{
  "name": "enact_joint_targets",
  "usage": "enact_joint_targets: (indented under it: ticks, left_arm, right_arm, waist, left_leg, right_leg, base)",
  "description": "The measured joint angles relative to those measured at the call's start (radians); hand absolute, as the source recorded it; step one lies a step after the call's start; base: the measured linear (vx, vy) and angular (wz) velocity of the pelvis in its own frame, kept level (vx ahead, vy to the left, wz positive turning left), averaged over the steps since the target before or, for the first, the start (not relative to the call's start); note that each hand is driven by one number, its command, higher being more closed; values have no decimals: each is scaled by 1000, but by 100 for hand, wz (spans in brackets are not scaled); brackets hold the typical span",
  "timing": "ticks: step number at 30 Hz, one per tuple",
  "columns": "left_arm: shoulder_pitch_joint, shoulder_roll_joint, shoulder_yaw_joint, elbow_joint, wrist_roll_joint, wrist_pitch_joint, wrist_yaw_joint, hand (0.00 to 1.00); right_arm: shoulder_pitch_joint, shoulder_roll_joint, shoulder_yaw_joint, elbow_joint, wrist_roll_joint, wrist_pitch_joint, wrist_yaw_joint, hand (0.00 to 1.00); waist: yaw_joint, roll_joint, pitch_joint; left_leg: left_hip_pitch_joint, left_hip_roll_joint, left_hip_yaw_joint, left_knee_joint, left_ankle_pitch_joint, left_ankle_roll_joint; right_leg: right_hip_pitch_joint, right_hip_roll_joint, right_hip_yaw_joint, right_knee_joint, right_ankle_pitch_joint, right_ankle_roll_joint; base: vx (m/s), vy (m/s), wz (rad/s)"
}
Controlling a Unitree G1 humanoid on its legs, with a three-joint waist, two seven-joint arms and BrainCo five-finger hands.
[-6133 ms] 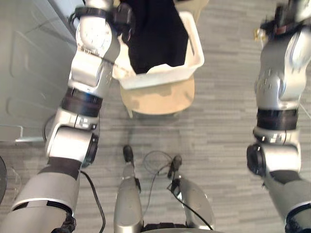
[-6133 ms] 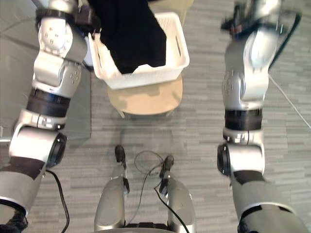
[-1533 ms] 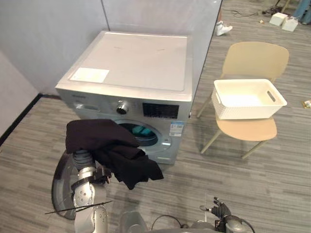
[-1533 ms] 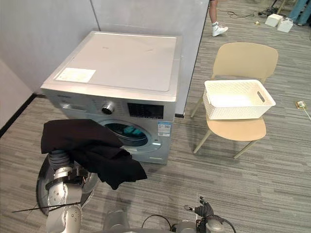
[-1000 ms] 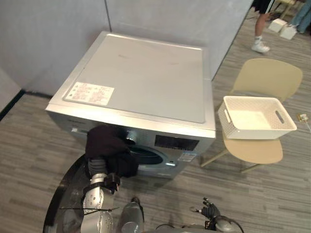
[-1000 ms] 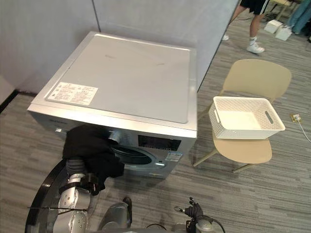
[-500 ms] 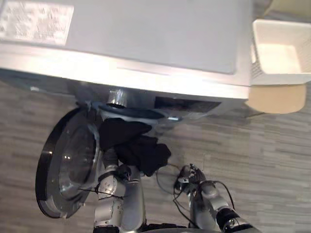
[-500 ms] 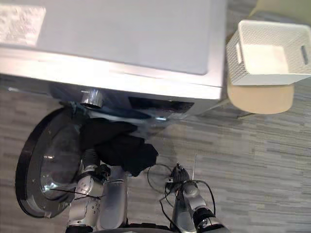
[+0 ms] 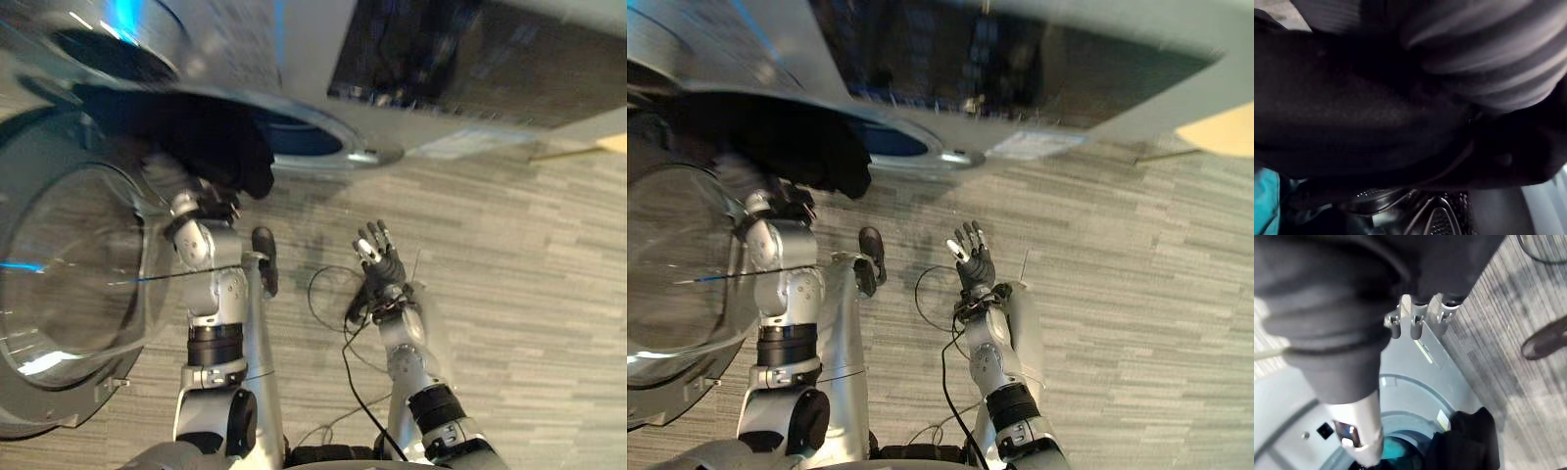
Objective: Pick up the laundry basket with both hands and put the clothes into the washing machine.
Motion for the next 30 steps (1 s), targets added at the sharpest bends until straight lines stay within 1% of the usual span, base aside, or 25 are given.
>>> enact_joint_targets:
  ticks: [2, 4, 6, 7, 8, 10, 12, 14, 15, 16, 18, 19, 20, 21, 22, 23, 24, 26, 28, 30]
  left_arm:
    - [-47, 15, 0, 0, -27, -1, 10, 100]
    - [-76, 31, 0, 1, -43, -1, 14, 100]
    - [-104, 52, -1, 1, -64, -2, 21, 100]
    - [-129, 71, 0, 1, -69, -4, 29, 100]
    - [-148, 89, -1, 2, -69, -6, 30, 100]
    - [-199, 136, -3, 6, -76, -8, 33, 100]
    - [-303, 232, -6, 25, -83, -7, 53, 100]
    - [-380, 295, -17, 57, -107, -7, 55, 100]
    - [-456, 347, -37, 95, -128, -7, 54, 100]
    - [-503, 370, -53, 122, -141, -6, 54, 100]
    - [-688, 439, -118, 213, -181, 6, 45, 100]
    - [-802, 474, -166, 288, -198, 15, 35, 100]
    - [-880, 492, -196, 326, -221, 25, 19, 100]
    - [-952, 511, -222, 348, -236, 28, 5, 100]
    - [-1062, 547, -268, 377, -266, 29, -9, 100]
    - [-1091, 563, -282, 392, -269, 24, -27, 100]
    - [-1093, 596, -305, 405, -301, 20, -38, 100]
    - [-1107, 598, -307, 404, -388, -5, -31, 100]
    - [-1111, 595, -309, 405, -460, -52, -13, 100]
    - [-1110, 588, -304, 408, -454, -62, -10, 100]
  right_arm:
    - [-5, 0, 9, -31, 82, -4, 40, 0]
    - [-14, 2, 10, -37, 124, -4, 72, 0]
    - [-16, 3, 11, -39, 150, -3, 100, 0]
    - [-15, 3, 13, -42, 162, 0, 113, 0]
    - [-13, 2, 12, -52, 197, 10, 132, 0]
    - [-13, 2, 12, -77, 253, 18, 163, 0]
    - [-13, 2, 15, -102, 325, 26, 188, 0]
    - [-12, 2, 15, -103, 348, 37, 197, 0]
    - [-12, 2, 18, -103, 358, 46, 212, 0]
    - [-11, 1, 18, -107, 363, 51, 215, 0]
    - [-9, 0, 20, -113, 386, 67, 218, 0]
    - [-13, -5, 21, -110, 387, 82, 218, 0]
    - [-18, -7, 22, -113, 387, 87, 222, 0]
    - [-20, -7, 22, -114, 387, 93, 230, 0]
    - [-22, -8, 22, -113, 388, 104, 235, 0]
    - [-22, -7, 23, -112, 388, 106, 235, 0]
    - [-21, -7, 23, -112, 391, 108, 235, 0]
    - [-21, -12, 22, -112, 397, 116, 234, 0]
    - [-17, -21, 23, -112, 396, 120, 234, 0]
    - [-17, -30, 24, -112, 395, 121, 234, 0]
  waist:
    - [-3, 0, 0]
    - [-4, 0, 0]
    - [-5, 0, 0]
    - [-5, 0, 0]
    - [-7, 0, 0]
    - [-9, 0, 0]
    - [-18, 0, 0]
    - [-24, 0, 0]
    - [-30, 0, 0]
    - [-32, 0, 0]
    - [-34, 0, 0]
    - [-36, 0, 0]
    - [-38, 0, 0]
    - [-40, 0, 0]
    - [-41, 0, 0]
    - [-42, 0, 0]
    - [-45, 0, 0]
    - [-51, -1, 0]
    - [-54, -3, 1]
    - [-56, -3, 2]
  left_leg:
    - [-77, 9, 2, 47, 0, 0]
    - [-130, 19, 6, 80, -1, 2]
    - [-172, 24, 8, 103, -1, 2]
    - [-198, 36, 11, 114, 0, 2]
    - [-216, 42, 10, 122, 0, 1]
    - [-251, 58, 19, 127, 1, 0]
    - [-292, 74, 30, 127, 7, -2]
    - [-307, 81, 31, 128, 13, 4]
    - [-319, 86, 32, 129, 19, 13]
    - [-325, 86, 32, 129, 19, 14]
    - [-345, 86, 32, 129, 23, 21]
    - [-348, 87, 27, 133, 24, 22]
    - [-349, 87, 24, 131, 24, 22]
    - [-350, 88, 23, 127, 22, 20]
    - [-355, 92, 22, 125, 22, 20]
    - [-356, 94, 20, 124, 22, 20]
    - [-361, 100, 18, 123, 23, 21]
    - [-364, 103, 18, 116, 31, 31]
    - [-365, 105, 17, 107, 33, 29]
    - [-365, 105, 20, 100, 36, 32]
  right_leg:
    - [-86, -1, 26, 58, -24, 5]
    - [-145, -1, 44, 97, -41, 11]
    - [-197, 0, 61, 130, -46, 7]
    - [-225, 2, 63, 144, -47, 5]
    - [-244, 2, 64, 155, -49, 2]
    - [-282, 3, 66, 167, -52, -4]
    - [-330, 6, 71, 174, -51, -4]
    - [-344, 9, 69, 174, -50, -5]
    - [-352, 10, 65, 174, -49, -6]
    - [-358, 11, 65, 174, -48, -7]
    - [-373, 11, 61, 173, -47, -9]
    - [-374, 16, 60, 176, -38, -23]
    - [-374, 21, 60, 174, -31, -29]
    - [-376, 23, 58, 169, -31, -28]
    - [-379, 23, 51, 160, -31, -28]
    - [-378, 23, 47, 157, -31, -28]
    - [-378, 23, 38, 149, -31, -26]
    - [-379, 30, 33, 141, -27, -24]
    - [-379, 39, 32, 125, -15, -25]
    - [-380, 39, 31, 115, -9, -21]
  base:
    - [-147, -46, -16]
    - [-116, -26, -15]
    - [-120, -26, -11]
    - [-65, -25, -8]
    - [-73, -36, -11]
    - [-51, -40, -5]
    - [-34, -55, -4]
    - [3, -36, -9]
    - [17, -27, -7]
    - [24, -27, -4]
    - [0, 0, 0]
    - [0, 0, 0]
    - [8, -25, -5]
    - [1, -27, -14]
    - [-4, -18, -17]
    - [-1, -13, -23]
    - [2, -7, -16]
    - [3, -16, -8]
    - [3, -15, -9]
    - [5, 2, -7]
